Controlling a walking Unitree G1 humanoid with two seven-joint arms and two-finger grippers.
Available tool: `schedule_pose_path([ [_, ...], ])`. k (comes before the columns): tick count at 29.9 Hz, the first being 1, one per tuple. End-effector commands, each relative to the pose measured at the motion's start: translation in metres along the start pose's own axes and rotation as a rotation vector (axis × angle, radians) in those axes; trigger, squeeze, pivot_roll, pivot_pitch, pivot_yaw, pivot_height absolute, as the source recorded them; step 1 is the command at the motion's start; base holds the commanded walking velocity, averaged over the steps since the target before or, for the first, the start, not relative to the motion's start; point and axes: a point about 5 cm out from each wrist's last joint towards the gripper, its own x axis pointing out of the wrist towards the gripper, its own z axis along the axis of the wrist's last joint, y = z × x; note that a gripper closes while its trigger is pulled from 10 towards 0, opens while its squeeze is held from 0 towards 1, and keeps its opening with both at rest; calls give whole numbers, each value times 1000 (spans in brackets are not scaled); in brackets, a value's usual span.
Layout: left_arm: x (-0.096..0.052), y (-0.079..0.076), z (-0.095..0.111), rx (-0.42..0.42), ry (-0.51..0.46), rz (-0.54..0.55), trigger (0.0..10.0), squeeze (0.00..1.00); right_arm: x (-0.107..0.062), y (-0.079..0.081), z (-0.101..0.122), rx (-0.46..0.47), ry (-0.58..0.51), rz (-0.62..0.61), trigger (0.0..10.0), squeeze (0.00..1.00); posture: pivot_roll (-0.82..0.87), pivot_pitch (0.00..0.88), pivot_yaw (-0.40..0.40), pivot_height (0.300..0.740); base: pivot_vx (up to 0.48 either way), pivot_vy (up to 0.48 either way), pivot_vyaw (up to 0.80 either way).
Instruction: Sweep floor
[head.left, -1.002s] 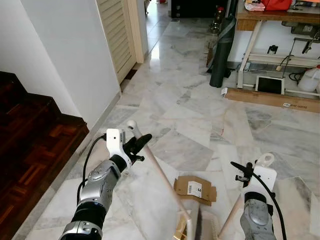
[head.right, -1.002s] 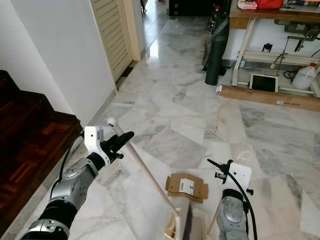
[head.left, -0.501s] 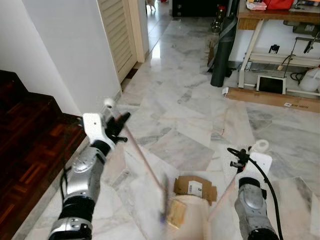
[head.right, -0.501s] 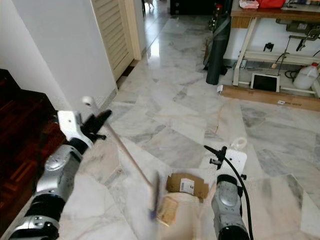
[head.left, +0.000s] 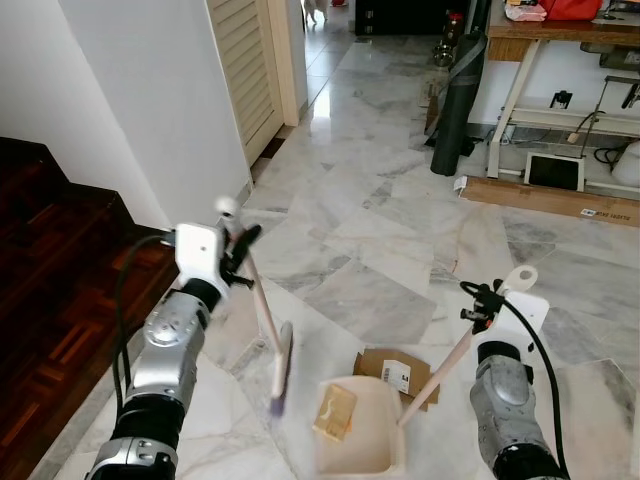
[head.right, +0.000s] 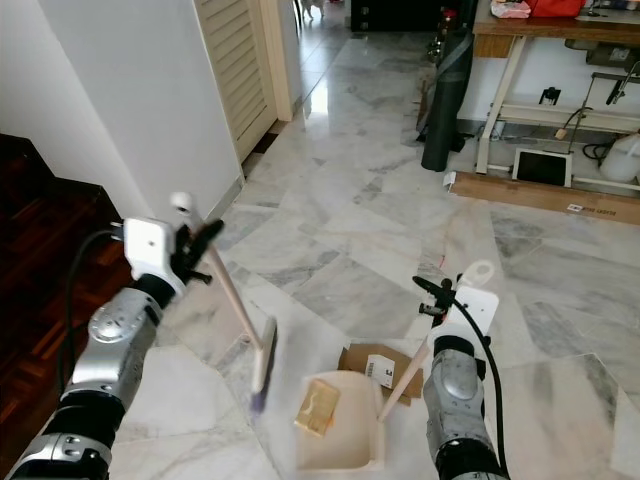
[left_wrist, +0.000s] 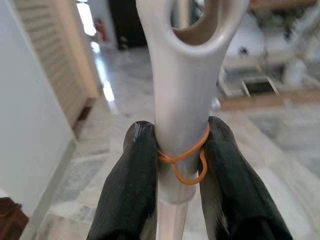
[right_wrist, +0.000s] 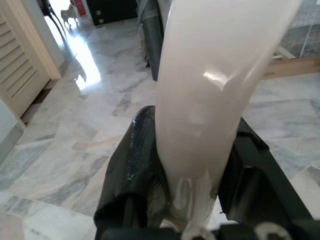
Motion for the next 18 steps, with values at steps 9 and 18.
schedule_pose_path([
  [9,3,-14,-8,-110,34,-92,10000,0,7,9,17,46,-65,29,10000,0,-5,0,104,740,0,0,0],
  [18,16,-25,2,-255,-15,-132,10000,0,7,12,20,61,-70,50,10000,0,-16,0,107,740,0,0,0],
])
